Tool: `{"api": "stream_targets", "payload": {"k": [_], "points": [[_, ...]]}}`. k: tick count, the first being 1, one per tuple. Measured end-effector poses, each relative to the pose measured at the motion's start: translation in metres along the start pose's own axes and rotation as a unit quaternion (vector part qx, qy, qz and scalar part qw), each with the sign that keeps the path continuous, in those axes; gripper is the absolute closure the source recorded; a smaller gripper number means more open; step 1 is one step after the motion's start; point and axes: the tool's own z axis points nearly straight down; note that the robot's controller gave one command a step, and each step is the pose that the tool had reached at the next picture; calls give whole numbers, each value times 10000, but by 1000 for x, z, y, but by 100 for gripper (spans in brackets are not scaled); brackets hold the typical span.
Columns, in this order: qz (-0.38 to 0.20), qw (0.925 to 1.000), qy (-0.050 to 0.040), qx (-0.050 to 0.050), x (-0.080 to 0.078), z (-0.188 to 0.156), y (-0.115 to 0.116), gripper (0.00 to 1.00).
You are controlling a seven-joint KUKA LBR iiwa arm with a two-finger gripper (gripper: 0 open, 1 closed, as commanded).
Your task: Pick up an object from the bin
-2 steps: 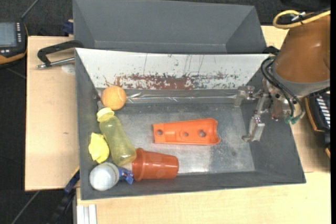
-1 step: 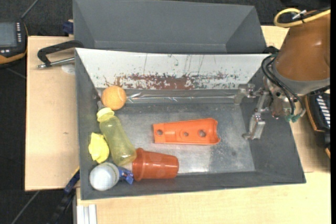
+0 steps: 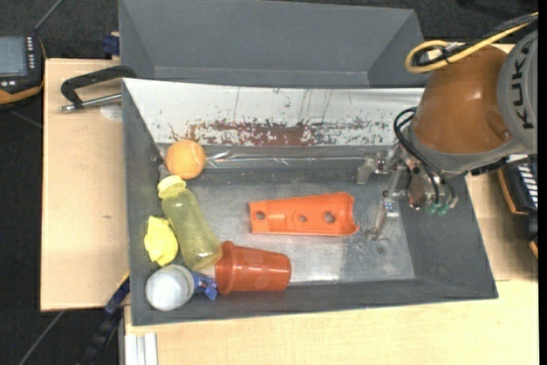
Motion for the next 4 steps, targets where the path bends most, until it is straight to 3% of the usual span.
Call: {"api": "stream_targets", "payload": {"k": [1,2,3,4], "points": [[-327,9995,46,-12,-3,25,23,0],[-1568,9876,-20,-2,-18,33,38,0],[-1386,9903,22,-18,-14,65,57,0],[-2102,9776,-28,-11,1,74,118,100]]}}
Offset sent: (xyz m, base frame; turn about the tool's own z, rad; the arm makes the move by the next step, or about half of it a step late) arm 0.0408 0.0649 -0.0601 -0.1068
